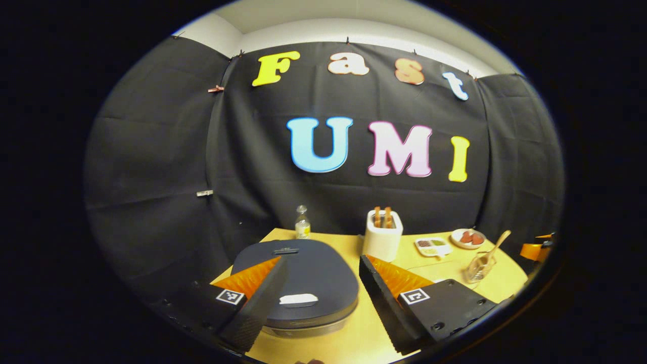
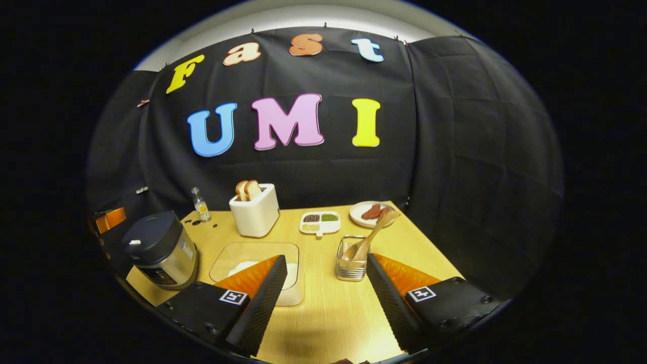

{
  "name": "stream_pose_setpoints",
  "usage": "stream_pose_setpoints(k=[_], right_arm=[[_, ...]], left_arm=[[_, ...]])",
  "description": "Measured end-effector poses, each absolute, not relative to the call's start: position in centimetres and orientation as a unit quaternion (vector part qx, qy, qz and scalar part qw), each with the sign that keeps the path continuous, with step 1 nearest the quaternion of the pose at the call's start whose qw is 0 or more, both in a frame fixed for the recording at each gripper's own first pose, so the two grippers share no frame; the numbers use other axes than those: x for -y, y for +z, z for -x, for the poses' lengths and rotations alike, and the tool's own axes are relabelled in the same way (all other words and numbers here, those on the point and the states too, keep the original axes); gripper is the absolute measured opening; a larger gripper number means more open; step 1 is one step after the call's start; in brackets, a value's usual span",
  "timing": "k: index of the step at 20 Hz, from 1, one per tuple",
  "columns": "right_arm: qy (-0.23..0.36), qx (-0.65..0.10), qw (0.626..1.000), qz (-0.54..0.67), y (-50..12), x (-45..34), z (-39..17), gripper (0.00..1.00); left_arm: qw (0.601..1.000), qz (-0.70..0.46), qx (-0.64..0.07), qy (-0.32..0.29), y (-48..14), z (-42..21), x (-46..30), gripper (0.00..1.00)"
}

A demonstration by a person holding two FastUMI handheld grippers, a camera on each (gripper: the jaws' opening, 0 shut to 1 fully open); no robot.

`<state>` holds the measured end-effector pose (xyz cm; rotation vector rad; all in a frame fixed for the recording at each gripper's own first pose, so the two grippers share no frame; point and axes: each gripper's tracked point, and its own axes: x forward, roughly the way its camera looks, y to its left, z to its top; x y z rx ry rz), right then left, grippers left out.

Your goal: Close the left gripper, press the button to open the rice cooker; take a wooden spoon from the chopstick holder with the right hand, scoop a spoonful of rice and pour it into the rice cooker, then put the wooden spoon back into the chopstick holder.

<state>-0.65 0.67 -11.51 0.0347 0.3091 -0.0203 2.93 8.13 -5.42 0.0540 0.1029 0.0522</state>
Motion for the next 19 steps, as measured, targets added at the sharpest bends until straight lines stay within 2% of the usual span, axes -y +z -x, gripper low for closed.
stream_pose_setpoints(k=[5,10,19], right_arm=[[-0.033,-0.09,0.995,-0.015,-4.8,-0.2,4.1,0.99],[-0.047,-0.078,0.996,-0.023,-3.6,-1.1,7.9,0.98],[-0.013,-0.051,0.999,0.001,-2.8,-3.5,5.8,0.98]], left_arm=[[0.999,-0.023,-0.041,-0.018,-3.0,1.3,-4.4,0.96],[0.999,-0.02,-0.037,-0.033,-3.4,3.3,-3.3,0.96],[0.999,-0.018,-0.027,-0.011,-3.1,3.0,-4.7,0.96]])
